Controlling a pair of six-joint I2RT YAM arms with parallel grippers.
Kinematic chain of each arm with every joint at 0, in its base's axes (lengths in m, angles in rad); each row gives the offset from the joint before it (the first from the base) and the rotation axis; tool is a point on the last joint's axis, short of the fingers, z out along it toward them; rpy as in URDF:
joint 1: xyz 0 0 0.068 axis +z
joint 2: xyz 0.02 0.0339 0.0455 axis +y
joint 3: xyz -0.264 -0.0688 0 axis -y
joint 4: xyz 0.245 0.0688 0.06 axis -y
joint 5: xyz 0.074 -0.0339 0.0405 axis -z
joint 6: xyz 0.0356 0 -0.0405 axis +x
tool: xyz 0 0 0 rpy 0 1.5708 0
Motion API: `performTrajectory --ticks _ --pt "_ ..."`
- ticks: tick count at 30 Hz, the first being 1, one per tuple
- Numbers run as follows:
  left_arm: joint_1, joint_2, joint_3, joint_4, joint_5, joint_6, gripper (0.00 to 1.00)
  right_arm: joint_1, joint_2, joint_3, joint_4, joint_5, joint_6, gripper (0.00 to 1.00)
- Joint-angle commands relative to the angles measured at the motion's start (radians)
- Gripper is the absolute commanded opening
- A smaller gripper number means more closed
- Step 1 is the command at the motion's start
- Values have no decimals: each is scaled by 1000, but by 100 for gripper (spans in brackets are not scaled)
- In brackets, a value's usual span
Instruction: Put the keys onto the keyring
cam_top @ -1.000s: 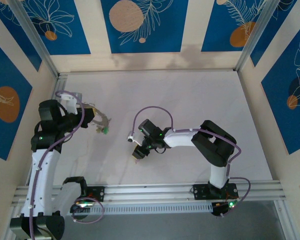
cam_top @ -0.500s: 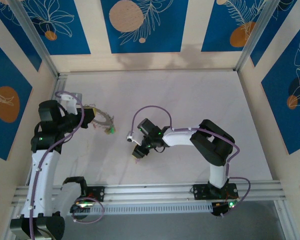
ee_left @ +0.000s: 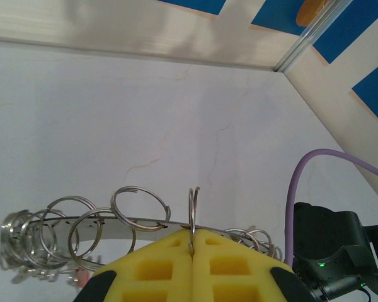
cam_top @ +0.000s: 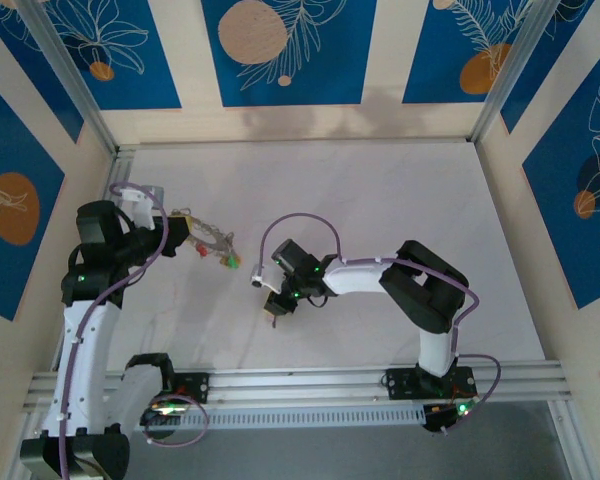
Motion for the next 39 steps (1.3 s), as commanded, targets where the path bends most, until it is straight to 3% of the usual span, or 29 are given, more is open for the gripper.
performTrajectory --ticks 1,12,24,33,39 --pt "13 -20 3 47 31 -1 0 37 21 -19 -92 -43 -12 20" --pt "12 -25 1 41 30 2 0 12 -91 -87 -28 -138 16 0" --pt "13 -33 -9 44 39 -4 0 -29 -307 -235 115 -257 58 0" --pt "12 -56 -39 43 69 -3 0 -35 -491 -294 139 -267 78 0" --pt "0 -129 -105 129 157 -22 0 -56 -633 -263 87 -248 131 0"
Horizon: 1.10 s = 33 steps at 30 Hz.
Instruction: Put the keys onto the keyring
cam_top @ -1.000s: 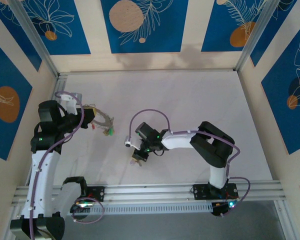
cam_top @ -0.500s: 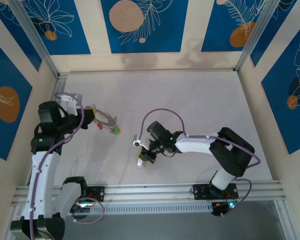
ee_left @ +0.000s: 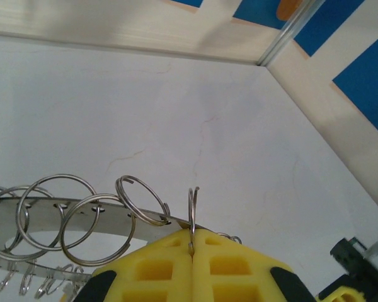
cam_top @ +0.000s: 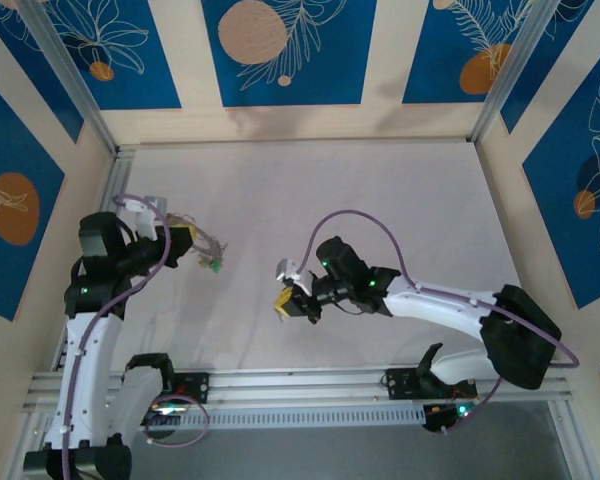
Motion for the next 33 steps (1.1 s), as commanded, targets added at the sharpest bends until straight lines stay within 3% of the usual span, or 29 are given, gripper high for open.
performTrajectory --ticks 1,10,21,25,33 --pt "-9 -55 -19 114 108 -15 0 -19 -91 32 -24 -9 54 0" --pt "-118 -231 -127 305 258 -50 0 -35 -253 112 10 16 181 0" --pt "-229 -235 -134 362 364 8 0 -7 -244 211 81 -39 226 0" --pt "-290 -203 -108 331 347 57 0 -2 -221 245 86 -48 212 0" --pt "-452 -135 -13 110 146 273 0 18 -164 326 60 -40 161 0"
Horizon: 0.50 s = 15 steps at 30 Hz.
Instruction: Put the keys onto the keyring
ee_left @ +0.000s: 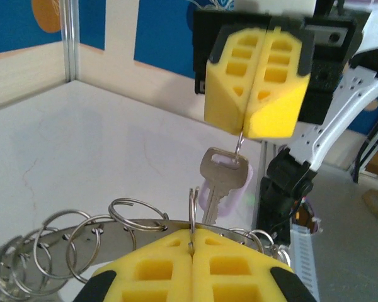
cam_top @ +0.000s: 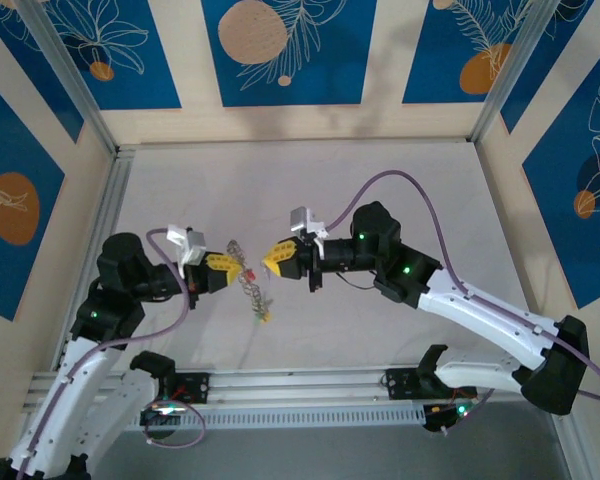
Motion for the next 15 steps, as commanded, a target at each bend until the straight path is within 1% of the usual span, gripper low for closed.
performTrajectory --ticks 1,8,11,15 --pt "-55 0 57 -51 -93 110 0 15 17 47 1 -9 -26 0" --pt "-162 26 101 -125 -231 176 0 31 52 67 -12 -8 -25 0" --pt "-188 34 111 -132 -267 187 0 36 65 74 -22 -4 -26 0" --pt "-203 40 113 -131 -279 191 0 41 75 78 -41 15 -31 0"
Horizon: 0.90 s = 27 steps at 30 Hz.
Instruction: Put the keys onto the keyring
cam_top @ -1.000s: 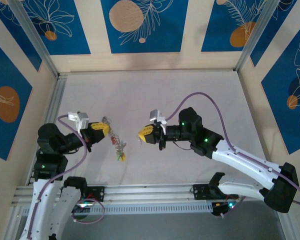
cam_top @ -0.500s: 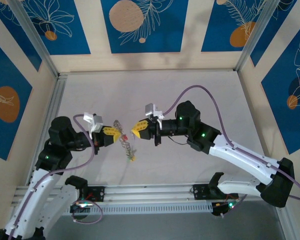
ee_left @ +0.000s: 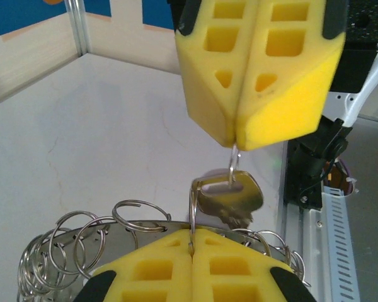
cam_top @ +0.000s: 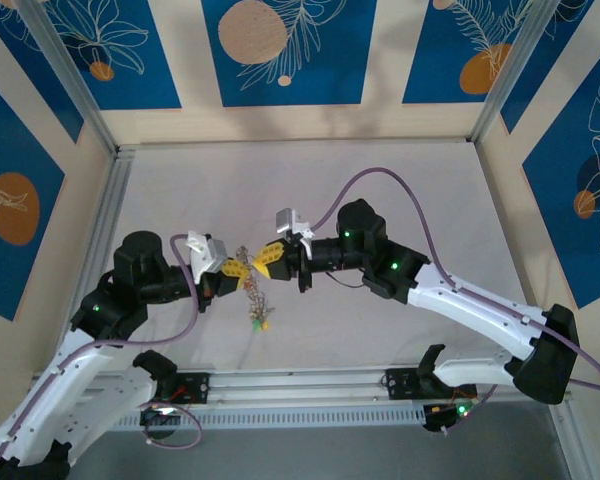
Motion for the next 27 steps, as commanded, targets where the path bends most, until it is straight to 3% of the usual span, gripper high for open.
performTrajectory --ticks 1,27 --pt "-21 -2 44 14 -28 35 0 7 7 35 -27 16 -15 0" --pt "-57 -8 48 16 -59 36 0 4 29 38 -64 95 8 0"
